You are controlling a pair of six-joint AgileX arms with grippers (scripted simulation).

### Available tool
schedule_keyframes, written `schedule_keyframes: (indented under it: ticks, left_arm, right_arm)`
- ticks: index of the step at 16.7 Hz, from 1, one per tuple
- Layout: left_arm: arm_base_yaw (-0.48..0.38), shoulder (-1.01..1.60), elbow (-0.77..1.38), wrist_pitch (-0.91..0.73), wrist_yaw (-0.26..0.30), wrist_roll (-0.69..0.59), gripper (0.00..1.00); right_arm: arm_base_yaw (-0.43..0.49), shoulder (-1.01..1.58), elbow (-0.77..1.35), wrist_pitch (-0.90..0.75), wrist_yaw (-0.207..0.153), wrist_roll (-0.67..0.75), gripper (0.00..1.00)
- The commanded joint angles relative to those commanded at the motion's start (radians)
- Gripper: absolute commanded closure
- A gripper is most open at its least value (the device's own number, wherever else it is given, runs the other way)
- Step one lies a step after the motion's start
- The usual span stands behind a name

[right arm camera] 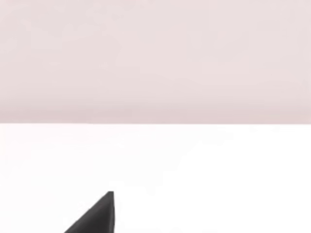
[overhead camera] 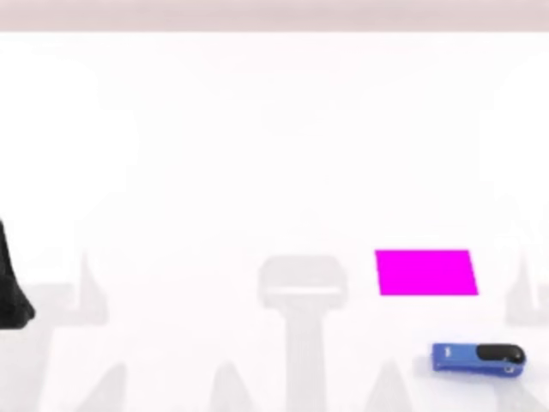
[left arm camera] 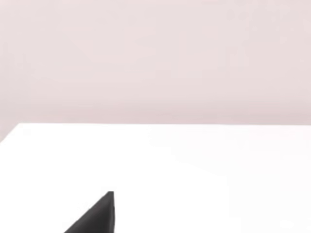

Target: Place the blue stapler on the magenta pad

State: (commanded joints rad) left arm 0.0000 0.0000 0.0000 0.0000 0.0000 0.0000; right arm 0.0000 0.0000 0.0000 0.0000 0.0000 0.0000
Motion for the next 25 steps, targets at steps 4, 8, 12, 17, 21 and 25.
schedule_keyframes:
  ticks: [4, 8, 12, 17, 21, 25]
  left_arm:
    - [0.000, 0.000, 0.000, 0.000, 0.000, 0.000, 0.00]
    - [0.000, 0.000, 0.000, 0.000, 0.000, 0.000, 0.00]
    - [0.000, 0.000, 0.000, 0.000, 0.000, 0.000, 0.00]
    - [0.000, 0.000, 0.000, 0.000, 0.000, 0.000, 0.00]
    - [0.000, 0.000, 0.000, 0.000, 0.000, 0.000, 0.00]
    - [0.000, 0.000, 0.000, 0.000, 0.000, 0.000, 0.00]
  right_arm:
    - [0.017, 0.033, 0.033, -0.032, -0.002, -0.028, 0.00]
    - [0.095, 0.223, 0.196, -0.197, -0.002, -0.169, 0.00]
    - [0.208, 0.571, 0.428, -0.451, -0.001, -0.379, 0.00]
    - [0.360, 1.056, 0.723, -0.791, -0.002, -0.656, 0.00]
    - [0.460, 1.333, 0.922, -1.003, -0.004, -0.836, 0.00]
    - [0.517, 1.486, 1.047, -1.119, -0.004, -0.941, 0.00]
